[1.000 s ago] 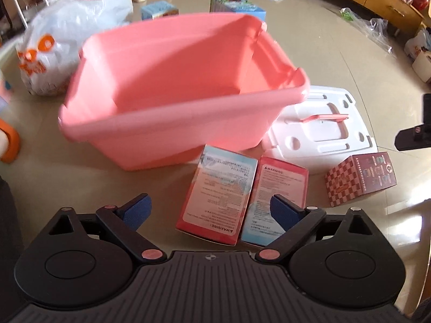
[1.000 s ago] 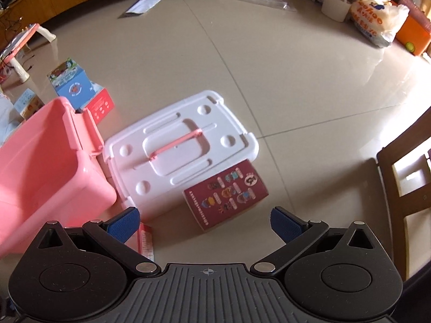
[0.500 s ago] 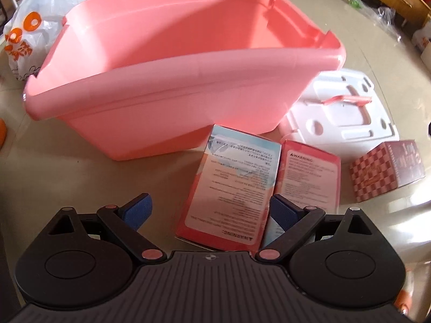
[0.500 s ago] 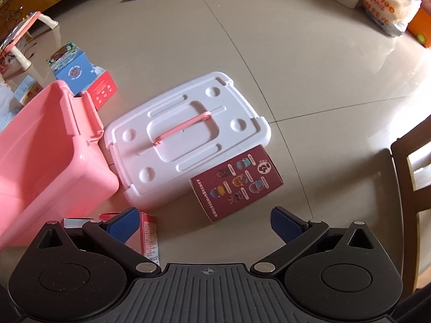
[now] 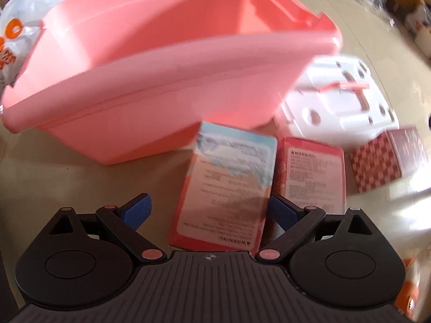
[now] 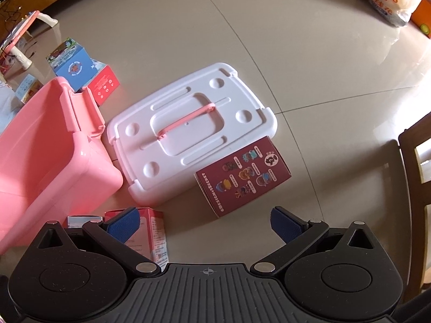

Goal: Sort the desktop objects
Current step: 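Reach the left gripper to the white-and-blue warning-label box and grasp it, then lift the held box with the left gripper and carry it over the pink bin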

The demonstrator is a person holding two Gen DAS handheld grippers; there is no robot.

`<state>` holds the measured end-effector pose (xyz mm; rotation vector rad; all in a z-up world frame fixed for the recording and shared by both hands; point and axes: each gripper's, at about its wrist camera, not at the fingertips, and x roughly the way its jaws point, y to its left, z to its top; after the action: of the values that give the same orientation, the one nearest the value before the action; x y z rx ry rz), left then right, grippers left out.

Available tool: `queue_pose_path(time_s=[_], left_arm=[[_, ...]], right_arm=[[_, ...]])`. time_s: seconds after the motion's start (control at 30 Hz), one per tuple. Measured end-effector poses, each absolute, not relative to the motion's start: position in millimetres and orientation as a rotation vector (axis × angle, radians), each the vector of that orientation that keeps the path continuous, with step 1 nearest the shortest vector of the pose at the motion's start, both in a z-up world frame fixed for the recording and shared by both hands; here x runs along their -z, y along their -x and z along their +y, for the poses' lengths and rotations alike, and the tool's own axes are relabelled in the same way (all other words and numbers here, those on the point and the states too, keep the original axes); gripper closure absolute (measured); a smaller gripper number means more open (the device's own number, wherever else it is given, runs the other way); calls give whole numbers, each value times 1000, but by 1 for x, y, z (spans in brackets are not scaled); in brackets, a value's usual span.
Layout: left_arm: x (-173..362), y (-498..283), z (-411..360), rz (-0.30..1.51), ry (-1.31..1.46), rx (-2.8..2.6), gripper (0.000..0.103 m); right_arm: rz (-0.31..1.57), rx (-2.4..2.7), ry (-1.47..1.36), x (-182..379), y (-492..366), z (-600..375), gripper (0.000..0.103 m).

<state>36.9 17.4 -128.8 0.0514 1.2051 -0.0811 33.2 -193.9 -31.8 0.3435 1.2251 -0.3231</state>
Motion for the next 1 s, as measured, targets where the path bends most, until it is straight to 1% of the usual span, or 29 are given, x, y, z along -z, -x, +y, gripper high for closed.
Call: queue_pose_path(time_s=[0.1,0.17,0.2,0.27,0.4,0.43,0.67,1.0], left_arm=[[136,-31,10,1207,-111,65,6],[140,-29,12,1206,-89,48,7],[142,-30,14,1216,-62,45,8],[145,-34,15,1233,-31,47,15],[146,-40,11,1225,-39,62,19],[146,-41,10,1226,-40,67,25],[144,-38,9,1254,-31,74,28],[99,-30,7,1234,-2,56,30]], right_arm=[[1226,316,-347,32,-33,-192,0],[1223,312,-347,31,-33,-190,0],[1221,309,-348,31,-33,-190,0],[1220,304,-351,31,-34,-190,0],[1234,302,-354,35,-35,-190,0],[1238,303,-357,36,-35,-191,0],[1245,303,-372,40,-34,-193,0],[1225,298,-383,31,-30,-196,0]])
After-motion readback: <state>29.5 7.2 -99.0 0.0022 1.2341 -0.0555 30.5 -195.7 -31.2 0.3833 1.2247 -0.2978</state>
